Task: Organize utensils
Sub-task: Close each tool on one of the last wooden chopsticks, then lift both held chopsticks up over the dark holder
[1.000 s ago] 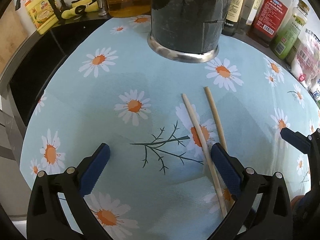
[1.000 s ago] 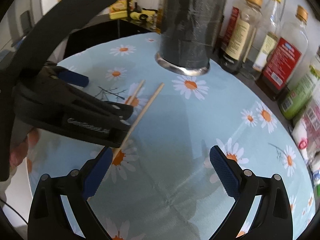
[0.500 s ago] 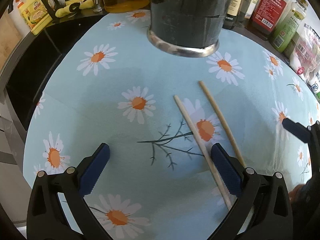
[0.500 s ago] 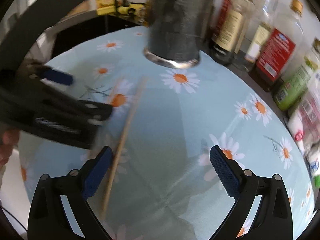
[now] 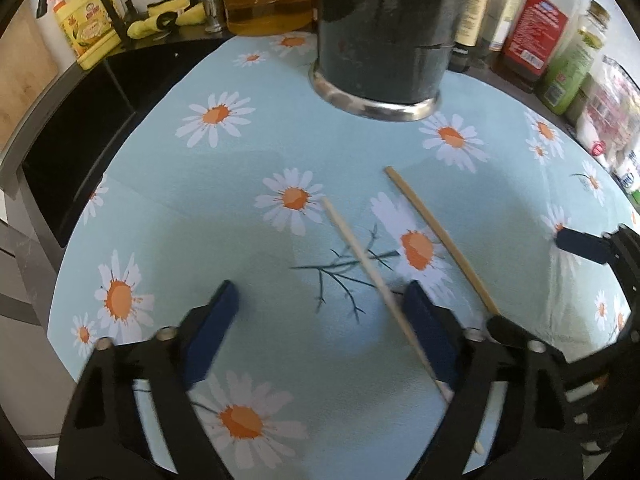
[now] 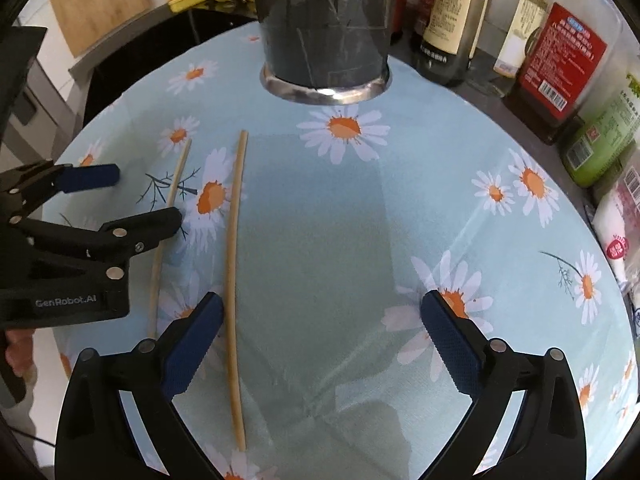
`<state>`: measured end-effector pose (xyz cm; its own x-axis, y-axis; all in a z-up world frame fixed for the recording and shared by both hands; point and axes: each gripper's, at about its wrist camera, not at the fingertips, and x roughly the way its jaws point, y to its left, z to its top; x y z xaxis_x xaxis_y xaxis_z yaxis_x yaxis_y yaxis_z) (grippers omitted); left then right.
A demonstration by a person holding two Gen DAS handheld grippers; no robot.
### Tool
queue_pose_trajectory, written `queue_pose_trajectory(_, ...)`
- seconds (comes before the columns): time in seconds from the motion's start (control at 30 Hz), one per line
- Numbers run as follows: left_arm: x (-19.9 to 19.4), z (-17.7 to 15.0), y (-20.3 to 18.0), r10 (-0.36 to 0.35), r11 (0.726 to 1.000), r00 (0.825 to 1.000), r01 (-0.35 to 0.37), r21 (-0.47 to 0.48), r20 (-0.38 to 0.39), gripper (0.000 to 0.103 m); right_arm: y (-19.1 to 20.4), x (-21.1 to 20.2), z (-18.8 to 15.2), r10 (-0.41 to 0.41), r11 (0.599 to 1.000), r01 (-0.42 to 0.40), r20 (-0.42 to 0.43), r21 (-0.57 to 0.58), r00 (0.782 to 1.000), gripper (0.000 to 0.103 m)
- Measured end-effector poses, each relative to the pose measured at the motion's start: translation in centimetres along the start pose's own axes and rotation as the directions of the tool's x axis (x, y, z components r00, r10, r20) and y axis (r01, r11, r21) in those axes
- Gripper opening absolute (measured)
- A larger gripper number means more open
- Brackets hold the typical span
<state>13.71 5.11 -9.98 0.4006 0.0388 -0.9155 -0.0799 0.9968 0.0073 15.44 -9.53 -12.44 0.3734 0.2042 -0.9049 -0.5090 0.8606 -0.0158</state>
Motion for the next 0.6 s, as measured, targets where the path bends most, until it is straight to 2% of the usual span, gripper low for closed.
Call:
queue_pose_trajectory(0.03, -0.3, -0.1, -0.1, -0.005, 1.0, 1.0, 0.005, 0.006, 0.001, 0.068, 0.1, -0.3, -0.1, 0.003, 1.0, -0.003, 0.011, -0.008, 1.0, 0.075)
queue_pose_trajectory(0.07, -0.5, -0.2, -0.2, -0.01, 1.0, 1.0, 0.01, 0.012, 0.0, 0.057, 0.3, -0.7, -0.2, 0.011, 1.0, -0.011, 0.02, -0.019, 1.0, 0.059)
queue_pose_trajectory(0.1, -0.7, -0.2, -0.2, -0.012, 1.0, 1.0, 0.012, 0.014, -0.002, 0.052, 0.4, -0.9, 0.0, 0.017, 1.0, -0.017, 0.015, -0.02, 1.0, 0.044)
queue_pose_trajectory(0.13, -0.9, -0.3, -0.3, -0.014, 1.0, 1.0, 0.014, 0.016, -0.013, 0.047, 0.6, -1.2, 0.1, 0.013, 1.0, -0.013, 0.008, -0.021, 1.0, 0.035)
queue_pose_trajectory(0.17, -0.9, -0.3, -0.3, -0.015, 1.0, 1.0, 0.015, 0.015, -0.02, 0.04, 0.6, -1.3, 0.1, 0.018, 1.0, -0.018, 0.007, -0.021, 1.0, 0.022)
queue_pose_trajectory(0.23, -1.1, -0.5, -0.5, -0.022, 0.999, 0.999, 0.022, 0.024, -0.033, 0.03, 0.6, -1.3, 0.2, 0.021, 1.0, -0.021, 0.009, -0.014, 1.0, 0.008)
queue_pose_trajectory(0.27, -1.2, -0.6, -0.5, -0.029, 0.999, 0.999, 0.03, 0.027, -0.037, 0.022, 0.5, -1.2, 0.4, 0.019, 1.0, -0.019, 0.008, -0.01, 1.0, 0.005)
queue_pose_trajectory(0.37, -1.4, -1.1, -0.2, -0.064, 0.998, 0.996, 0.065, 0.01, -0.059, 0.007, 0.0, -1.3, 0.4, 0.059, 0.998, -0.059, 0.006, 0.015, 0.998, 0.005)
queue_pose_trajectory(0.5, -1.6, -1.6, 1.0, -0.135, 0.99, 0.987, 0.133, -0.036, -0.088, 0.005, -1.2, -1.8, -0.3, 0.123, 0.991, -0.124, 0.012, 0.052, 0.992, 0.005)
queue_pose_trajectory(0.6, -1.8, -2.0, 1.3, -0.142, 0.989, 0.985, 0.138, -0.042, -0.098, 0.005, -2.1, -2.1, -0.7, 0.155, 0.985, -0.157, 0.032, 0.078, 0.987, 0.005)
